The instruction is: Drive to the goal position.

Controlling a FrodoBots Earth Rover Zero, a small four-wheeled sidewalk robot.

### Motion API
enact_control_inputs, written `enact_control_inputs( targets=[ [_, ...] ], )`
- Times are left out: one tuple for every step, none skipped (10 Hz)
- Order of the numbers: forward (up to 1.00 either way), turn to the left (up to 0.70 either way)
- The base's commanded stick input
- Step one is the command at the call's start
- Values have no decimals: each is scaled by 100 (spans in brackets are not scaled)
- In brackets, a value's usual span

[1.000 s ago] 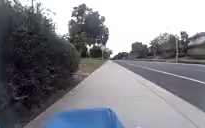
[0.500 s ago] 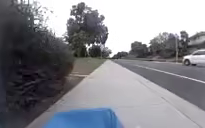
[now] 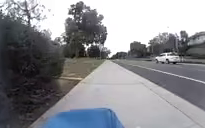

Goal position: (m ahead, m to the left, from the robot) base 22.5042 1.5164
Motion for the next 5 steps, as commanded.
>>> enact_control_inputs(
  targets=[
    [100,0],
    [100,0],
    [100,0],
    [100,0],
    [100,0]
  ],
)
